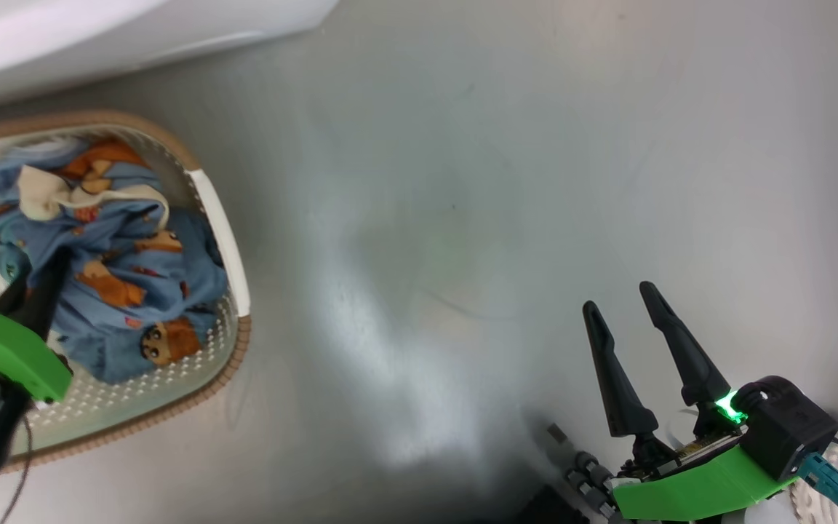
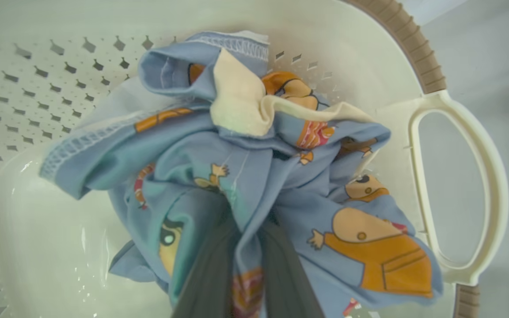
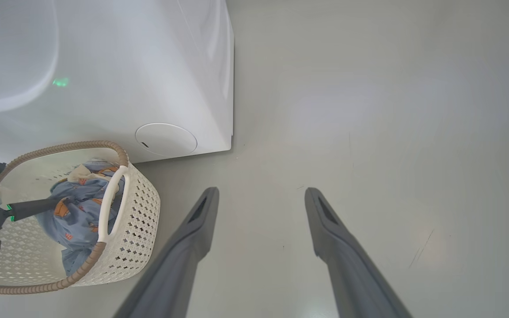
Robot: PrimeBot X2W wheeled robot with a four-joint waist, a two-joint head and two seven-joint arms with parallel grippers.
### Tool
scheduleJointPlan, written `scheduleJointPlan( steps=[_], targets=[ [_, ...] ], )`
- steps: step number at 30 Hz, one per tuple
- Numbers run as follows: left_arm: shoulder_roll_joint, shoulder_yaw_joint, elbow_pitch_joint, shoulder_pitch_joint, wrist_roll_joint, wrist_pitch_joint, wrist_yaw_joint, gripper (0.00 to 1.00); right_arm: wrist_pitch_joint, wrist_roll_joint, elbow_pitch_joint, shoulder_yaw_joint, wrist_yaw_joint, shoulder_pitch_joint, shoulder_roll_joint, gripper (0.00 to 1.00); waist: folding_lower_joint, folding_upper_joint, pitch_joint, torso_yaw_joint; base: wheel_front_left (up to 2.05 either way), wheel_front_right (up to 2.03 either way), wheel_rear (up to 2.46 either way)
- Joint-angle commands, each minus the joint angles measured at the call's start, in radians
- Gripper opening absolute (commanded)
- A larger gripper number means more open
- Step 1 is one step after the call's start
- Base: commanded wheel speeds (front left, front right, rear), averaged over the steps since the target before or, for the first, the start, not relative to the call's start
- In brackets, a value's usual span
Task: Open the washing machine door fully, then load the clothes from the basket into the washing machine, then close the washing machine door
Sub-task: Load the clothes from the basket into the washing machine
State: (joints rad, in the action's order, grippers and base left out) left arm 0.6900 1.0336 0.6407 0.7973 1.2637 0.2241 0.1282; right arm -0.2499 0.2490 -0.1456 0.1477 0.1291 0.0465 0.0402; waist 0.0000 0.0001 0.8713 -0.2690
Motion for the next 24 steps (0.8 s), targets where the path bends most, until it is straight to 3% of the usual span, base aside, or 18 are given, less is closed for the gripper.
scheduleJointPlan(
  steps=[1, 6, 24],
  targets=[
    [0.035, -0.025, -0.011, -0.031, 0.009, 0.012, 0.003, 0.00, -0.012, -0.001, -0.011, 0.018, 0.002, -0.017, 0.010, 1.00, 0.0000, -0.0001, -0.047, 0.027, 0.00, 0.00, 0.00],
    [0.014, -0.060, -0.030, -0.062, -0.016, 0.036, 0.003, 0.00, -0.012, -0.012, 0.014, 0.001, 0.002, -0.008, 0.010, 1.00, 0.0000, -0.0001, -0.122, 0.065, 0.00, 0.00, 0.00],
    [-0.146, -0.529, -0.234, -0.331, -0.339, 0.038, 0.003, 0.00, -0.012, -0.044, 0.113, -0.046, 0.002, 0.016, 0.010, 1.00, 0.0000, -0.0001, -0.373, 0.187, 0.00, 0.00, 0.00]
  ],
)
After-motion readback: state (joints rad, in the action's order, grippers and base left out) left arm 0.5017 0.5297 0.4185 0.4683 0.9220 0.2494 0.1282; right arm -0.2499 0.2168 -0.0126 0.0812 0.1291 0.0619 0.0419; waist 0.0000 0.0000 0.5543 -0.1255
